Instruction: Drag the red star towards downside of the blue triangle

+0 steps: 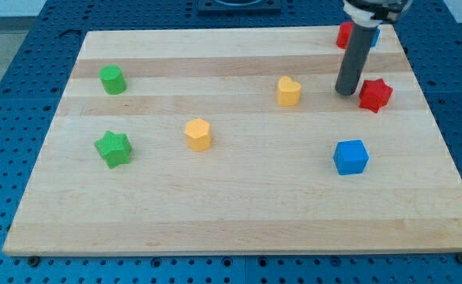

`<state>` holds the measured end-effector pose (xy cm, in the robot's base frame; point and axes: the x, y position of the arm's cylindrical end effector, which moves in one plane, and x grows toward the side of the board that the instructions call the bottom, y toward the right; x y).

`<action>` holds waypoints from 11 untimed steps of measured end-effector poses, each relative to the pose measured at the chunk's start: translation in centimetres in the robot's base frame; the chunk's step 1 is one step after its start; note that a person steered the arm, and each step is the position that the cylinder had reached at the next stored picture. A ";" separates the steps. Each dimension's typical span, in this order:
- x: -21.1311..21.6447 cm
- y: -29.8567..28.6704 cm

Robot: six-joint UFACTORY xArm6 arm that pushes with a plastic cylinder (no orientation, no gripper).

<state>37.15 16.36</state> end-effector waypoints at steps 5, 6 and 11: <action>0.9 7.9; -2.0 7.9; -7.1 3.7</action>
<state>30.04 20.06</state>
